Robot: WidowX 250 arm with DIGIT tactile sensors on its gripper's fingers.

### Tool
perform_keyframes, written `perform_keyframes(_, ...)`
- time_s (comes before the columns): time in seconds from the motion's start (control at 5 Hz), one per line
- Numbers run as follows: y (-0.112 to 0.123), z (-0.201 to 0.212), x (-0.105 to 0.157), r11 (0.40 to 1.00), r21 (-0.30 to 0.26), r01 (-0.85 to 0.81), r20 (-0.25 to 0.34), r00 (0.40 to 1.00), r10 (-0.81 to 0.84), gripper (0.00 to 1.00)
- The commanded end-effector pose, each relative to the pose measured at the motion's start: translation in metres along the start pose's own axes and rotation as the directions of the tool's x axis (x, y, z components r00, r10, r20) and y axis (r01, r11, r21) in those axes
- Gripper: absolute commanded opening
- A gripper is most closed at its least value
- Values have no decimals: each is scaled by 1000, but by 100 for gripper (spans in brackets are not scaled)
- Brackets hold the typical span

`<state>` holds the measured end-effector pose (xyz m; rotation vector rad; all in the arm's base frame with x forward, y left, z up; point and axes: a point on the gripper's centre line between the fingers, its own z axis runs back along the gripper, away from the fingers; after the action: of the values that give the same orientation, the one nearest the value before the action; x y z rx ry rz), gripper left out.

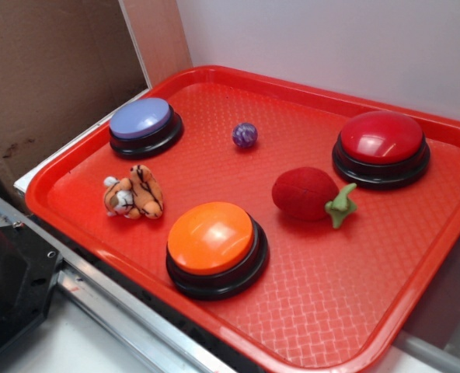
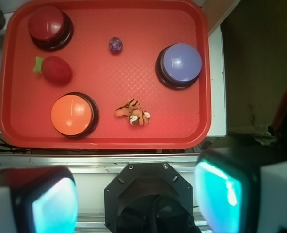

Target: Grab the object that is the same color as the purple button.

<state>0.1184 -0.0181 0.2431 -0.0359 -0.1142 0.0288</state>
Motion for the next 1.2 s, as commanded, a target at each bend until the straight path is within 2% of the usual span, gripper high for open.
perform_keyframes(0.0,0,0,0,1000,0,0,0,1000,0,100)
perform_keyframes(0.4,12,32,61,1000,25,16,62,998,-18,100)
perform_keyframes(0.6,-7,30,107,994,-16,112,81,991,-111,100)
perform_keyframes(0.8,-53,6,143,954,-48,296,53,955,-293,100)
perform_keyframes(1.0,-83,-29,154,921,-54,385,14,923,-385,100)
